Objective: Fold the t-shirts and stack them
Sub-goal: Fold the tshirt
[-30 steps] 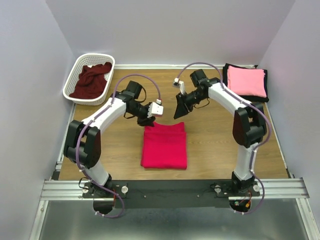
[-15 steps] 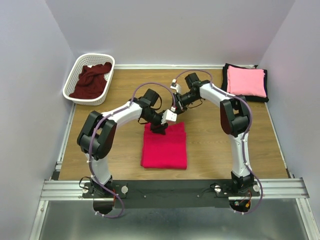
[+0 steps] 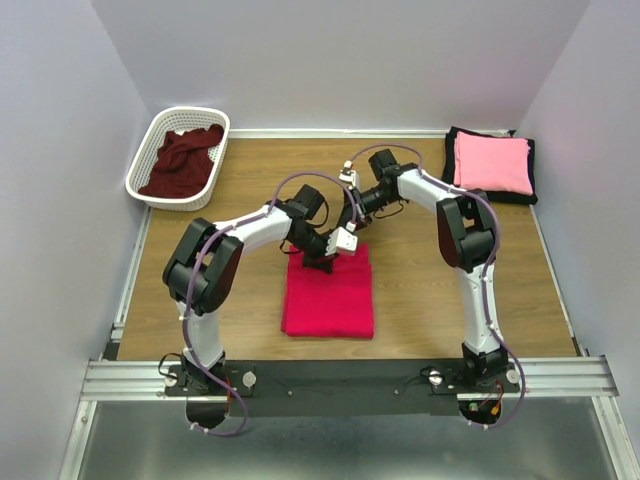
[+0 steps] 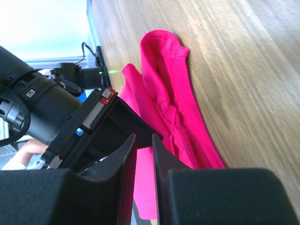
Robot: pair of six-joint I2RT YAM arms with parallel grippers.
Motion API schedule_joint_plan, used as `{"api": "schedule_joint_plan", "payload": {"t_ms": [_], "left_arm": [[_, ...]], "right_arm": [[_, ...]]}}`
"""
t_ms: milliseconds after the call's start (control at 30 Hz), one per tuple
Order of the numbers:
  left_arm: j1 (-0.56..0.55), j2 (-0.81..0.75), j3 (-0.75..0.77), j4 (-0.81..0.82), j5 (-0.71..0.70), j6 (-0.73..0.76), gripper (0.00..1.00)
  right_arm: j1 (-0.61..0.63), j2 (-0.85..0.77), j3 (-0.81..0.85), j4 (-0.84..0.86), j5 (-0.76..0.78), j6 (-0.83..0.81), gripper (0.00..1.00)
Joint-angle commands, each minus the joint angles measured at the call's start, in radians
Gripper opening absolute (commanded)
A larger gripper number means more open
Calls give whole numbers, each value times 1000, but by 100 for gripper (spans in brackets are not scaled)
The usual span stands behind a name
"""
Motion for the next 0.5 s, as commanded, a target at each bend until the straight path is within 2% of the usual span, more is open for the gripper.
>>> {"api": "schedule_joint_plan", "payload": {"t_ms": [0,67,267,467], "left_arm": [[-9,-57,-5,-30,-10,9,4],[-15,-89,-23,-25,-23,11,0],[-37,-149,-65,4,-46,-8,0],[-50,-174,-73,16,-66,-25,0]], "right_arm": [[23,45,-27,14,-77,12,26],[45,59,-38,13,-113,13,26],[83,108,-65,10,-142,4,25],[85,173,-65,5,-46,-31,25]]}}
